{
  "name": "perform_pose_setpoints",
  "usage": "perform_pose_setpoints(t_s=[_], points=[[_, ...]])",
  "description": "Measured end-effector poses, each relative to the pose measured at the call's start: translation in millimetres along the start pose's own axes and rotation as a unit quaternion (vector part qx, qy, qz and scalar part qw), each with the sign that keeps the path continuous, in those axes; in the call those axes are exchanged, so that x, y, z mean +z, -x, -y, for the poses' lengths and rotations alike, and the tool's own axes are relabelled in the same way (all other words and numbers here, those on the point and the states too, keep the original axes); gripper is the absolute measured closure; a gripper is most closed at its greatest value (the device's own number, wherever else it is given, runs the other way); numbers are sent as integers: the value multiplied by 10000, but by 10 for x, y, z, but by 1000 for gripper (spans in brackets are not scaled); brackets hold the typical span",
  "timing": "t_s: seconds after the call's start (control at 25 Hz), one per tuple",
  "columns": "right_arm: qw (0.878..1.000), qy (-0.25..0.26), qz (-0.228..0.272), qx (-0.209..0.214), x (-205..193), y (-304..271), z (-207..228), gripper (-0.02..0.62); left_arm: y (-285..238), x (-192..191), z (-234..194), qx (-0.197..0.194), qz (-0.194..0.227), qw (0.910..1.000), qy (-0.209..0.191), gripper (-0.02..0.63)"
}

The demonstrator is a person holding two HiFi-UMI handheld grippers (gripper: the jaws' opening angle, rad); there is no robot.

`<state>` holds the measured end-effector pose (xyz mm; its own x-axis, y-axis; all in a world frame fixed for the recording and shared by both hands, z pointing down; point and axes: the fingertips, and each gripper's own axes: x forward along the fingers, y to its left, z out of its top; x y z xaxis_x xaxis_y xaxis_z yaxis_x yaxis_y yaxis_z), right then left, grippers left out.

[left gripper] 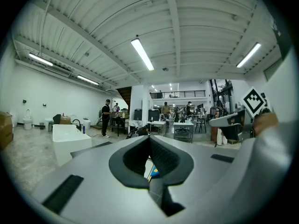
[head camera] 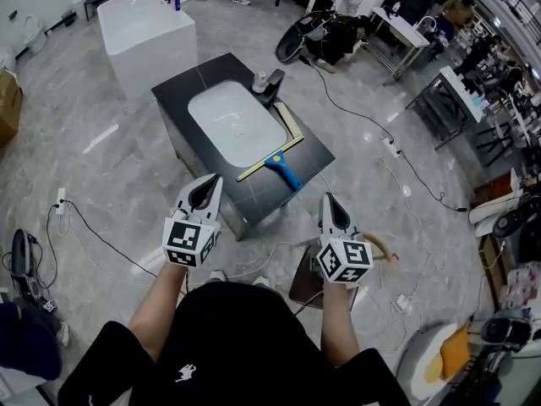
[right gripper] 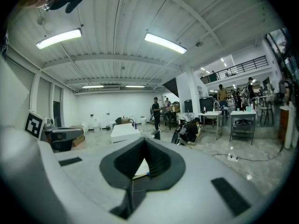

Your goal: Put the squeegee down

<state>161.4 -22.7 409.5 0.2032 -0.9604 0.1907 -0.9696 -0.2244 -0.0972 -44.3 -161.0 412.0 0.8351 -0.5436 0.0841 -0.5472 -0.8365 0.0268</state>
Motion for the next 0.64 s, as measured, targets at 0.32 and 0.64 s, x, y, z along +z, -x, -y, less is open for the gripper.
perform_pose_setpoints(t_s=[0.32,0.64], points=[[10000,39,19,-65,-24,62,48,594,0,-2,61,-25,34,10000,-54,603],[9999,78,7,-102,-24,64,35,594,-16,5,63,-77,30,9999,-78,603]])
